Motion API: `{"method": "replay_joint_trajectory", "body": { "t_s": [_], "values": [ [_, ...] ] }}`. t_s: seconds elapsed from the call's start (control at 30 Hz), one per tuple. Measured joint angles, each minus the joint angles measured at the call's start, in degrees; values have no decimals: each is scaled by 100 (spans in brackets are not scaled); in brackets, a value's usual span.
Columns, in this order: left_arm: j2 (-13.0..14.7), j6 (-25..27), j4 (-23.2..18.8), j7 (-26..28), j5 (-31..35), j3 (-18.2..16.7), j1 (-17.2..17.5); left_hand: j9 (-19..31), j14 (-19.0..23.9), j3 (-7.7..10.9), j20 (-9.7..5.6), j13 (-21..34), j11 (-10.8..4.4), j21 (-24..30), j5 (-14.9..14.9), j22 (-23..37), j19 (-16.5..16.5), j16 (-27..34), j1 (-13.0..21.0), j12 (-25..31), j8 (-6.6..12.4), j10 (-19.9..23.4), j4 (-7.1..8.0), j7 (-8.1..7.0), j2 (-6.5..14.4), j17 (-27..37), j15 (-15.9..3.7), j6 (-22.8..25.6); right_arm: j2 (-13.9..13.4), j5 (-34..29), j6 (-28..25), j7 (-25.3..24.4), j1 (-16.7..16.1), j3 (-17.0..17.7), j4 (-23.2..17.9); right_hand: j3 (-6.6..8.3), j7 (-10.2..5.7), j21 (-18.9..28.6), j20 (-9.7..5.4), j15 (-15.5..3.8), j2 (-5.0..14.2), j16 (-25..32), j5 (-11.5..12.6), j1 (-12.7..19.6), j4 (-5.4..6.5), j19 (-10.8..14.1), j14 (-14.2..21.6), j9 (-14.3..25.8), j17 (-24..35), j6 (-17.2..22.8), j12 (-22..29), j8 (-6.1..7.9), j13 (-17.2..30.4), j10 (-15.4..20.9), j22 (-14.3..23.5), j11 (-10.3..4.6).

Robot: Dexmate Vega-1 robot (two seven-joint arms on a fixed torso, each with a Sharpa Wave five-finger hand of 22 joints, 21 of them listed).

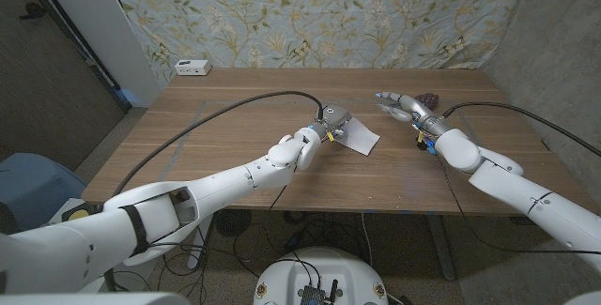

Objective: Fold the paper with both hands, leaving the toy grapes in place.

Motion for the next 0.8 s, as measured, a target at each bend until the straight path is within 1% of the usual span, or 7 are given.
{"method": "replay_joint_trajectory", "body": {
  "t_s": [0.23,0.37,0.53,0.57,0.63,0.73,0.8],
  "values": [
    [44,143,38,156,600,229,-6,-27,-2333,-282,237,-188,153,-285,87,-67,-1200,-1333,-206,-576,0,-1951,97,-77,-141,-424,423,-1283,-21,13,0,26,-22,15,-36,-16,0,0,-1,0,7,0,0,-5,16,0,0,0,0,0,0,0,0,0,0,0],
    [60,194,47,239,865,286,-6,-52,-3306,-382,466,-431,322,-494,142,-181,-1800,-1796,-257,-915,0,-2790,93,-52,-134,-677,491,-1894,-31,17,-4,29,-36,24,-58,-34,0,0,-1,0,-15,0,0,-26,-3,0,0,0,0,0,0,0,0,0,0,0],
    [89,220,80,365,1183,386,15,-53,-4436,-468,837,-692,487,-789,172,-338,-2541,-1903,-310,-1265,1,-3667,126,-52,-81,-973,845,-2483,-46,26,-44,36,-60,38,-95,-38,0,0,-1,0,-15,0,0,-26,-8,0,0,0,1,0,0,0,0,0,0,-1],
    [96,220,84,386,1227,396,18,-53,-4512,-470,863,-718,478,-820,172,-356,-2609,-1903,-338,-1274,24,-3697,128,-75,-54,-1004,865,-2523,-48,28,-51,36,-63,40,-99,-49,0,0,-1,0,-15,0,0,-26,3,0,0,0,1,0,0,0,0,0,0,-1],
    [102,219,89,429,1294,406,24,-53,-4437,-476,884,-778,272,-854,180,-408,-2682,-1813,-341,-1109,109,-3359,122,-228,-50,-1109,775,-2406,-51,29,-58,36,-69,43,-111,-62,0,0,-1,0,-15,0,0,-26,16,1,0,0,1,0,0,0,0,0,0,-1],
    [116,182,100,492,1410,421,35,-53,-3636,-507,891,-819,-91,-840,215,-504,-2561,-1566,-385,-507,228,-2258,91,-492,-6,-1262,522,-1841,-56,30,-71,37,-77,47,-124,-62,0,0,-1,0,-15,0,0,-26,16,1,0,0,1,0,0,0,0,0,0,-1],
    [127,145,101,502,1469,425,39,-52,-3294,-527,874,-851,-194,-775,215,-536,-2416,-1479,-385,-337,240,-1955,71,-600,-6,-1307,495,-1614,-60,30,-80,37,-82,48,-133,-62,0,1,-1,0,10,0,0,-51,16,0,0,0,1,0,0,0,0,0,0,-1]
  ]
}}
